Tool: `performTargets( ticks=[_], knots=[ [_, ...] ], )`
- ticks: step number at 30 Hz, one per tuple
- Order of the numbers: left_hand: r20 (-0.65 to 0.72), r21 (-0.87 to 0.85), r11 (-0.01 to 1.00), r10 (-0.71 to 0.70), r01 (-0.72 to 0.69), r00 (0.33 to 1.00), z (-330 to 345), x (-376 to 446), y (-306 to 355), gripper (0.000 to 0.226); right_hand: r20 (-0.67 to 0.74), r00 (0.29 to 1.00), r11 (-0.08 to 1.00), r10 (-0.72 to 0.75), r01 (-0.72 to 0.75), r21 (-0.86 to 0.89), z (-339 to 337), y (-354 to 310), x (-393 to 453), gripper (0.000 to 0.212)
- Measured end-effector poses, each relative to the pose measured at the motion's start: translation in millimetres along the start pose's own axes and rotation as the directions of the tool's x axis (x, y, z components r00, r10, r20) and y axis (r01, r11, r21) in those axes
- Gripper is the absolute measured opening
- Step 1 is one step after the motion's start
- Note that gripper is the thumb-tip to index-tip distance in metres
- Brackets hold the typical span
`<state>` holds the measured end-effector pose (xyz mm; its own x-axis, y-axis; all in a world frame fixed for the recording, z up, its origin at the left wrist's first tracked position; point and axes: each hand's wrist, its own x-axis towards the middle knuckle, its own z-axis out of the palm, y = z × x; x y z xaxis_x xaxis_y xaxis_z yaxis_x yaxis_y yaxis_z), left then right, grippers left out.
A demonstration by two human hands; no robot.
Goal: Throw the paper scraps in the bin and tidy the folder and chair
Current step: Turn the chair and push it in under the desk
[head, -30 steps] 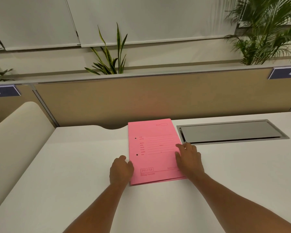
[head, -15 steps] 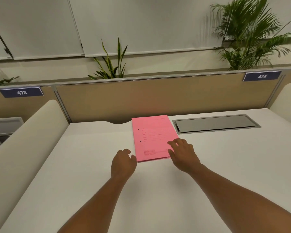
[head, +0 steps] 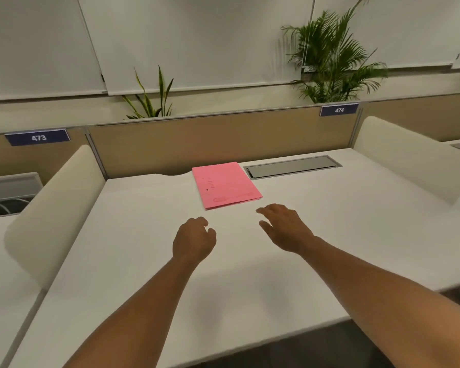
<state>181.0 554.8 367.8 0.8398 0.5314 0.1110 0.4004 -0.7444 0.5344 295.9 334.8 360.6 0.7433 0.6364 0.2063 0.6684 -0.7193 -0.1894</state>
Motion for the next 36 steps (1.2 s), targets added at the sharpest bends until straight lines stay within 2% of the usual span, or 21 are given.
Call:
performTargets(
  ticks=[12,28,30,33,36],
  knots=[
    [0.156,-0.025,0.979,0.202,-0.2,0.967,2,-113,86,0.04,0.062,0.998,0.997,0.011,-0.007,-0.074,-87,8,-153,0.043],
    [0.315,-0.145,0.866,0.5,-0.479,0.807,81,-274,263,0.039,0.18,0.962,0.969,0.207,-0.176,-0.176,-193,121,-388,0.045],
    [0.329,-0.162,0.848,0.528,-0.504,0.783,92,-301,289,0.032,0.169,0.96,0.964,0.225,-0.194,-0.183,-209,142,-422,0.045],
    [0.345,-0.183,0.818,0.572,-0.544,0.744,110,-343,327,0.01,0.162,0.957,0.958,0.24,-0.207,-0.197,-233,173,-472,0.045],
    [0.368,-0.207,0.784,0.617,-0.585,0.696,131,-388,368,0.005,0.201,0.94,0.944,0.277,-0.227,-0.24,-252,203,-524,0.046]
  ],
)
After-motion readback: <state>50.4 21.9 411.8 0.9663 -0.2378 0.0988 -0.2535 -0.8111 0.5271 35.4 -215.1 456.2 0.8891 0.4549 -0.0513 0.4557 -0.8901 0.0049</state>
